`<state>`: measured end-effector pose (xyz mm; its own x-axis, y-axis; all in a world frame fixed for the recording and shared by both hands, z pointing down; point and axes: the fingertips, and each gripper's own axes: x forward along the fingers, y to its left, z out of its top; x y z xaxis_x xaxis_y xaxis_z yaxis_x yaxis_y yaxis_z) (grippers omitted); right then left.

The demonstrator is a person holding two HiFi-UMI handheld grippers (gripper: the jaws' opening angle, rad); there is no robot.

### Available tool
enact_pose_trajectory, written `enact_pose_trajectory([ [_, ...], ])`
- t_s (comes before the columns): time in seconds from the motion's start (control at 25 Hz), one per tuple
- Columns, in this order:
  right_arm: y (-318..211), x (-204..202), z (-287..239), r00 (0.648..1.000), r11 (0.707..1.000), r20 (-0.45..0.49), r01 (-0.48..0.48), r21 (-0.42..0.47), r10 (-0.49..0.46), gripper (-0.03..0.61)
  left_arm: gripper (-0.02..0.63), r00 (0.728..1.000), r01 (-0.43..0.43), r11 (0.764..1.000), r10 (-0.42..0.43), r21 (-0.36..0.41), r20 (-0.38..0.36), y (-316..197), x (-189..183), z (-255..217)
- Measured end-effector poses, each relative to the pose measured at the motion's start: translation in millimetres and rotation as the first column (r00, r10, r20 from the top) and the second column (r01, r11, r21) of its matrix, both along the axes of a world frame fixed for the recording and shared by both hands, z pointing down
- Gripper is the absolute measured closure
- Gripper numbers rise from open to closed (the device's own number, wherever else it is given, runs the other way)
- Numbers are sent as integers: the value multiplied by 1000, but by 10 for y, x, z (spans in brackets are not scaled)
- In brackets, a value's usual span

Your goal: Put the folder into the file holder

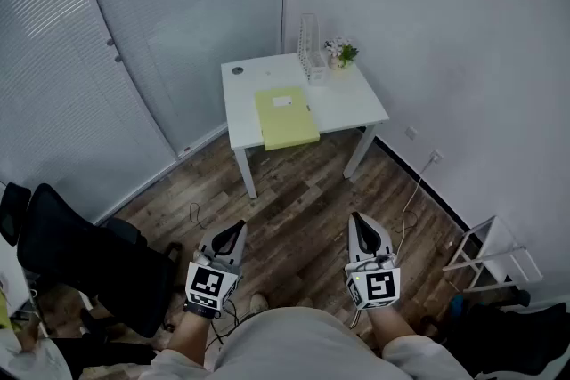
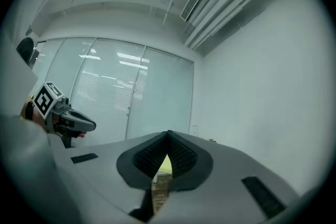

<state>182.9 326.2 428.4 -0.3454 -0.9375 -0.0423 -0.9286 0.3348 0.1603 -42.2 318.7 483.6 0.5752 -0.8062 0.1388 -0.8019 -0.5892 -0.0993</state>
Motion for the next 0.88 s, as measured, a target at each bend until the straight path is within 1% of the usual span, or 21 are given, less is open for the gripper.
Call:
enact_pose_trajectory([
  [0.88, 61, 21, 9, 1000, 1000, -3, 16, -9, -16, 569, 606, 1000, 1, 1000, -1, -5, 9, 65, 42, -10],
])
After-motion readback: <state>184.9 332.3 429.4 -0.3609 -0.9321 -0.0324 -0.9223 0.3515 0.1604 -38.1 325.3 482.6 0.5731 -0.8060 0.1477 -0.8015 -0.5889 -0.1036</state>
